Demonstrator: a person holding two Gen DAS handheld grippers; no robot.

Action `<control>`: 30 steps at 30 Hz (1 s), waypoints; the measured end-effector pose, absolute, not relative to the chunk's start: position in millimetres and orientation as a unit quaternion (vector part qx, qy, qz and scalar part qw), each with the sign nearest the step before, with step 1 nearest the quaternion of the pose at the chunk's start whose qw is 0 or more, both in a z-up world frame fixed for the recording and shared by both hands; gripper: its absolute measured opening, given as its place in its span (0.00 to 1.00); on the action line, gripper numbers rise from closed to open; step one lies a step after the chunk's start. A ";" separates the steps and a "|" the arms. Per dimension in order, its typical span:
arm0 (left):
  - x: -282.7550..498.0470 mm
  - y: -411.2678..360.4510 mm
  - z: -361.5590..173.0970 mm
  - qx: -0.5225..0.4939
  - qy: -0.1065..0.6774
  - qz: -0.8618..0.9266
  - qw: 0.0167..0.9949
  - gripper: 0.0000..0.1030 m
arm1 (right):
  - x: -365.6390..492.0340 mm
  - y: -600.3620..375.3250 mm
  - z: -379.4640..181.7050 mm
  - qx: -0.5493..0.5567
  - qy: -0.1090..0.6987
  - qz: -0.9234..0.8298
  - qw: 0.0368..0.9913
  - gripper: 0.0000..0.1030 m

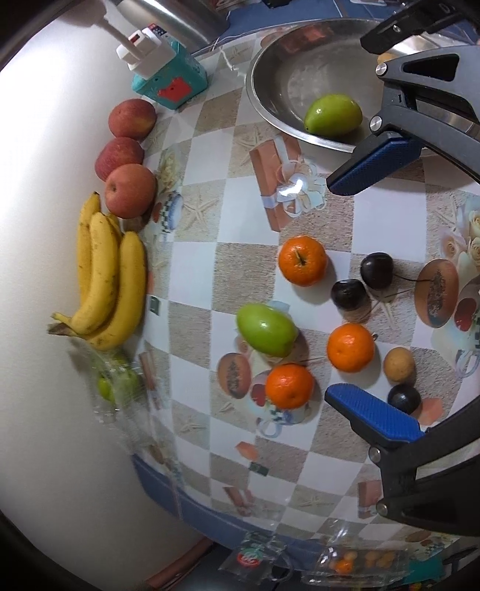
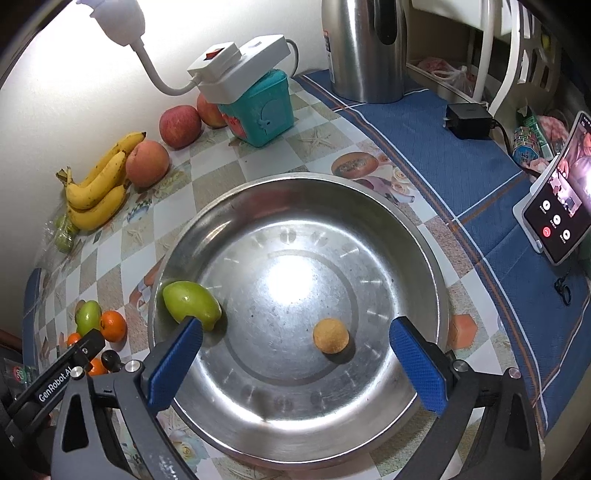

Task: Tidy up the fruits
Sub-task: 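Move both open tools from the basin back to the fruit row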

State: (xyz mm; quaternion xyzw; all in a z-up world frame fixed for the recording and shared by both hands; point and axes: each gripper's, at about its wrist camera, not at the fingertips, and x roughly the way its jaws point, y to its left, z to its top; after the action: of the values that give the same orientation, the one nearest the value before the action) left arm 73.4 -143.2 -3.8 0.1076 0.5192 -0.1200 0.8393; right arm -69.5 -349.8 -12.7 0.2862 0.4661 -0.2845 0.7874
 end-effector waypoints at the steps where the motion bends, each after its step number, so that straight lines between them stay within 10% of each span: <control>1: 72.2 -143.9 -1.9 0.111 0.511 -0.122 0.843 1.00 | -70.1 -349.6 -12.0 0.288 0.463 -0.284 0.789 0.98; 30: 74.0 -82.1 41.1 0.067 0.449 -0.126 0.882 0.97 | -40.1 -300.9 1.8 0.271 0.442 -0.211 0.829 0.98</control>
State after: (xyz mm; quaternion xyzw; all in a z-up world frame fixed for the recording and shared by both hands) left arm 74.0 -82.1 41.1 0.0666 0.4487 -0.1263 0.8822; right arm -40.1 -300.9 1.9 0.2706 0.4417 -0.2111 0.8289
